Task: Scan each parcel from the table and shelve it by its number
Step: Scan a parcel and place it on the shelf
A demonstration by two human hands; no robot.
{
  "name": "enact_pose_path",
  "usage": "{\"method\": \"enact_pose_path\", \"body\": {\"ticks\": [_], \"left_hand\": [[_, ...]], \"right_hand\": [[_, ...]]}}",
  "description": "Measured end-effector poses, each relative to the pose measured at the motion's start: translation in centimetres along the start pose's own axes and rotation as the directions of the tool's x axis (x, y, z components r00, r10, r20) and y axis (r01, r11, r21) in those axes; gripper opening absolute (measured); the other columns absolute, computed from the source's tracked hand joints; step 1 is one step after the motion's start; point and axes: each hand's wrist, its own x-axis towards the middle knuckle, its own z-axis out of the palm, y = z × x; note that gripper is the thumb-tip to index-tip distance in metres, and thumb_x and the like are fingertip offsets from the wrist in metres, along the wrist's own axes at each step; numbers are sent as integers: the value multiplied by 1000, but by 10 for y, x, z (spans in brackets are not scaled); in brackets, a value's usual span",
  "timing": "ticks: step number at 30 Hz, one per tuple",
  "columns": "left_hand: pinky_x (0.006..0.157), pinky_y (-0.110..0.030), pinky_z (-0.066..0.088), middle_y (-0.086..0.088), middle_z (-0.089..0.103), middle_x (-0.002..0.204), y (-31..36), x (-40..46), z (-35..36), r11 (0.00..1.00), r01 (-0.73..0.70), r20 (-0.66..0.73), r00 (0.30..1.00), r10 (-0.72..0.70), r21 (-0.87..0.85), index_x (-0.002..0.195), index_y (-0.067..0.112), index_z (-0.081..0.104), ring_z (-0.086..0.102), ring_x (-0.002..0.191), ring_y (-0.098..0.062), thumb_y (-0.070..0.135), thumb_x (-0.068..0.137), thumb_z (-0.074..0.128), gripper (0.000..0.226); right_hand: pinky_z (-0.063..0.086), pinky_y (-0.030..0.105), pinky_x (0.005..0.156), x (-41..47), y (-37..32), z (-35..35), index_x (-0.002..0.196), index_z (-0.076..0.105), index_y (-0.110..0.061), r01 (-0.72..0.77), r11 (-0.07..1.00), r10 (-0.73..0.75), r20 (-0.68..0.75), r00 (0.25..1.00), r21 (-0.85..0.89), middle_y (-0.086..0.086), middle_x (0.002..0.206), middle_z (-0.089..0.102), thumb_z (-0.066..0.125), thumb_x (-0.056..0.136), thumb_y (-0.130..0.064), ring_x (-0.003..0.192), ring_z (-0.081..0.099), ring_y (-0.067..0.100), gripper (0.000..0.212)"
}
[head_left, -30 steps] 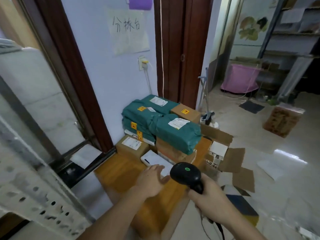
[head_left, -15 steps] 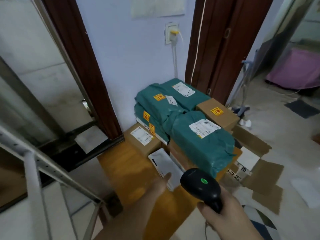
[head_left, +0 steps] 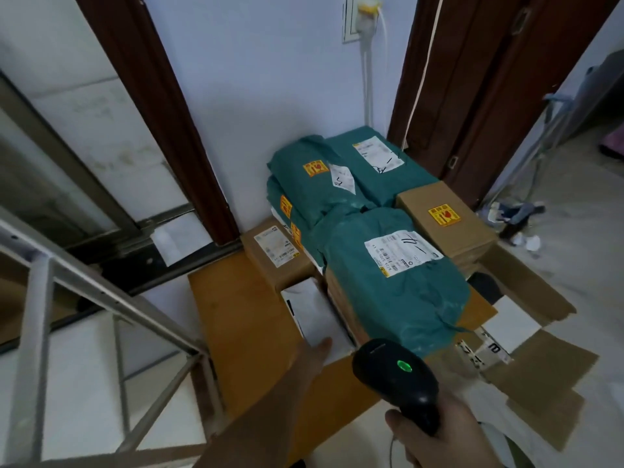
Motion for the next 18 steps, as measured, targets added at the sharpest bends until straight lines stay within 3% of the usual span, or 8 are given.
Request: {"method": "enact_pose_path", "body": {"ticks": [1,3,5,8,10,14,16,18], "left_hand": [[98,-39,54,-16,38,163,0,-3,-1,1000,-15,6,1000,15,-20,163,3,22,59,125,-33,59,99,61,93],[105,-43,54,-17,36,163,-6,-11,-3,999,-8,20,1000,8,-36,165,5,17,58,128,-34,57,100,60,93],[103,-42,55,-16,42,159,-13,-16,-6,995,23,-2,1000,-23,-97,163,6,23,59,126,-32,57,99,64,91],[91,-49,62,-10,64,126,-28,-21,-12,974,-60,-172,985,22,-219,142,9,50,70,105,-30,50,89,79,74],[82,-51,64,-4,61,111,-35,-25,-20,962,-153,-323,944,73,-228,126,13,53,67,94,-25,44,84,83,60],[95,-47,58,1,50,118,-47,-42,-37,945,-291,-528,785,325,149,124,23,52,55,111,-23,36,85,79,49],[104,-43,51,2,52,125,-56,-49,-40,873,-307,-520,711,475,377,130,25,52,52,121,-21,27,88,76,48],[107,-37,43,5,52,131,-70,-53,-40,751,-313,-416,679,605,582,132,30,50,49,126,-18,23,92,69,45]], "right_hand": [[59,34,74,2,14,-4,110,62,-48,20,1000,-20,6,1000,23,23,39,46,97,50,-33,38,53,0,71],[55,27,67,-14,-2,-19,96,66,-42,47,997,-49,22,999,60,4,49,63,87,66,-16,53,61,4,45],[51,21,64,-22,-43,-36,96,64,-41,37,994,-34,-29,999,100,-7,59,70,77,75,-10,61,66,6,40],[51,22,55,-27,-58,-44,99,60,-43,-14,995,11,28,1000,97,-3,57,70,75,78,-10,53,67,7,42],[51,26,53,-28,-59,-45,104,61,-43,-5,993,-3,67,998,116,3,55,68,75,79,-9,51,67,13,44],[48,22,46,-28,-64,-44,112,60,-38,-11,980,-12,118,993,198,6,50,62,72,84,-7,44,61,14,44],[45,20,43,-26,-64,-39,114,59,-35,-3,991,-18,154,988,134,5,48,62,71,84,-7,42,60,11,43],[45,19,43,-27,-68,-36,111,60,-32,24,995,-39,158,987,93,3,48,63,72,82,-8,42,61,10,40]]}}
